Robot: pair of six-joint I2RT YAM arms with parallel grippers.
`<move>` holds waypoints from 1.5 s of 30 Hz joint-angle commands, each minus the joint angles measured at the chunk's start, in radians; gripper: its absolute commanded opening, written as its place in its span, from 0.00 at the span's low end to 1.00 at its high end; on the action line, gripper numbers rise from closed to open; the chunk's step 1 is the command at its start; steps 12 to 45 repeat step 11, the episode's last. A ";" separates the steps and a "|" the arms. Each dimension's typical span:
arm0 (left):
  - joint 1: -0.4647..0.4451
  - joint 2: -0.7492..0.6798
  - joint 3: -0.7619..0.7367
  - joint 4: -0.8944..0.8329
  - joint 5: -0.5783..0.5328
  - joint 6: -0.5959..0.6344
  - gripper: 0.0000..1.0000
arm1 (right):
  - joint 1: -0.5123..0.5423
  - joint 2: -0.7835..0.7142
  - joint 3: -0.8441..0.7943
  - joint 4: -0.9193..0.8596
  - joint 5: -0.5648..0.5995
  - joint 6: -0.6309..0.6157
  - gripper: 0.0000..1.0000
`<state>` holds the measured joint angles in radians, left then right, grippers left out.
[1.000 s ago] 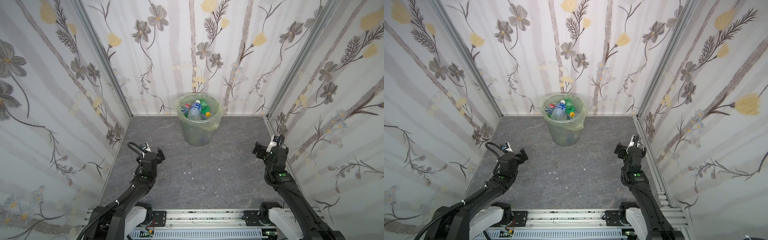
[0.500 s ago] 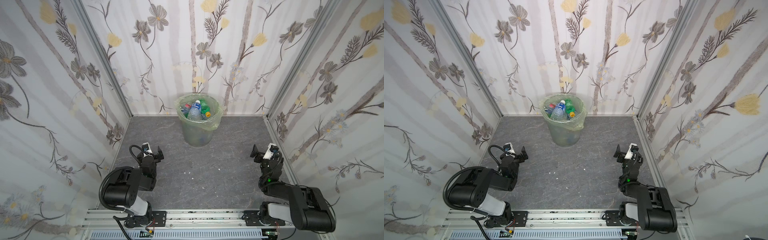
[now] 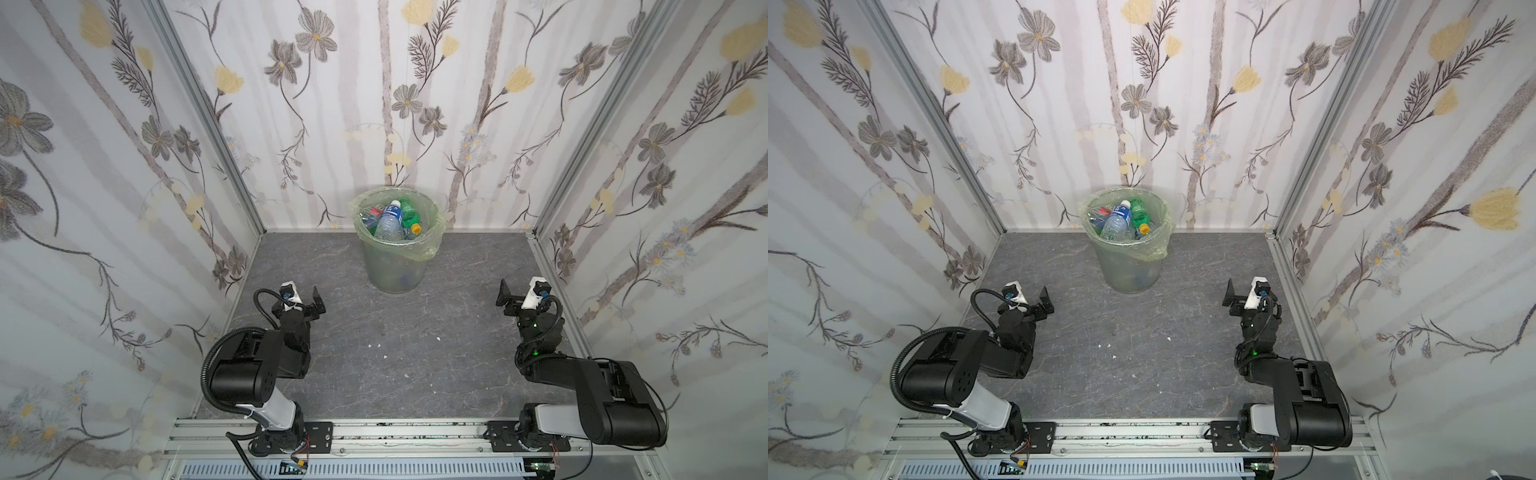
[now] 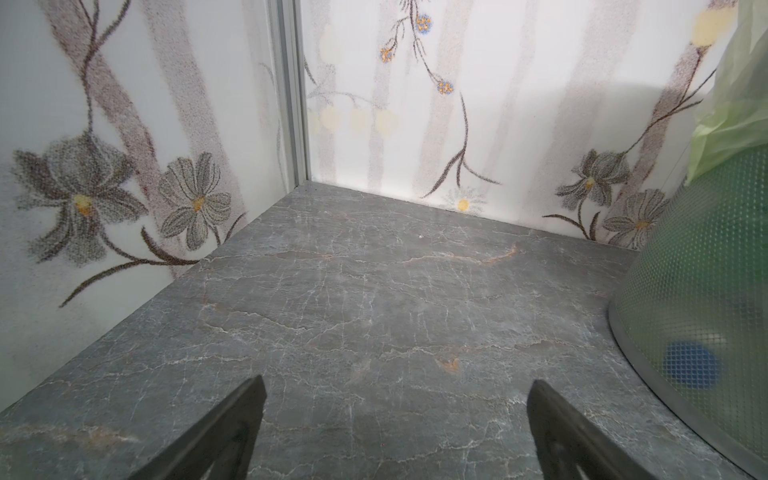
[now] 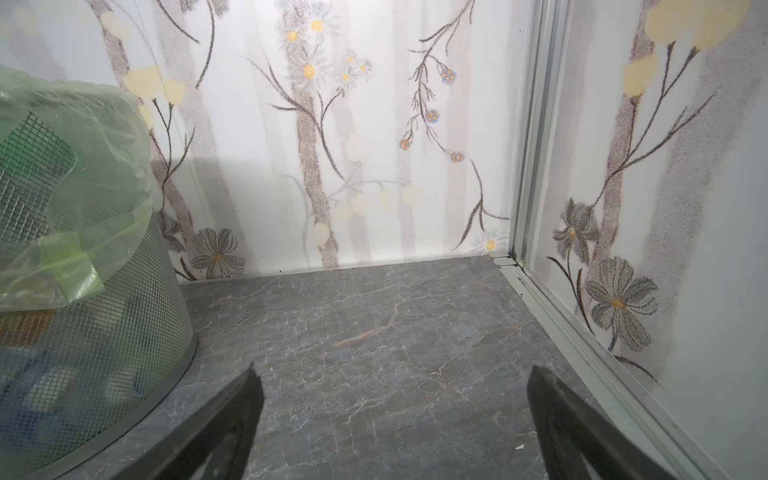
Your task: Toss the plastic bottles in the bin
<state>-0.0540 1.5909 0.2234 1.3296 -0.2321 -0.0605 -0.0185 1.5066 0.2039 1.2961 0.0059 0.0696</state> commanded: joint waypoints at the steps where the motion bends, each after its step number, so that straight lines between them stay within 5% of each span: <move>1: 0.002 -0.003 0.006 0.034 0.004 -0.010 1.00 | 0.005 0.006 0.003 0.009 -0.024 -0.029 1.00; 45: 0.002 -0.002 0.007 0.035 0.004 -0.010 1.00 | 0.008 0.007 0.002 0.011 -0.017 -0.031 1.00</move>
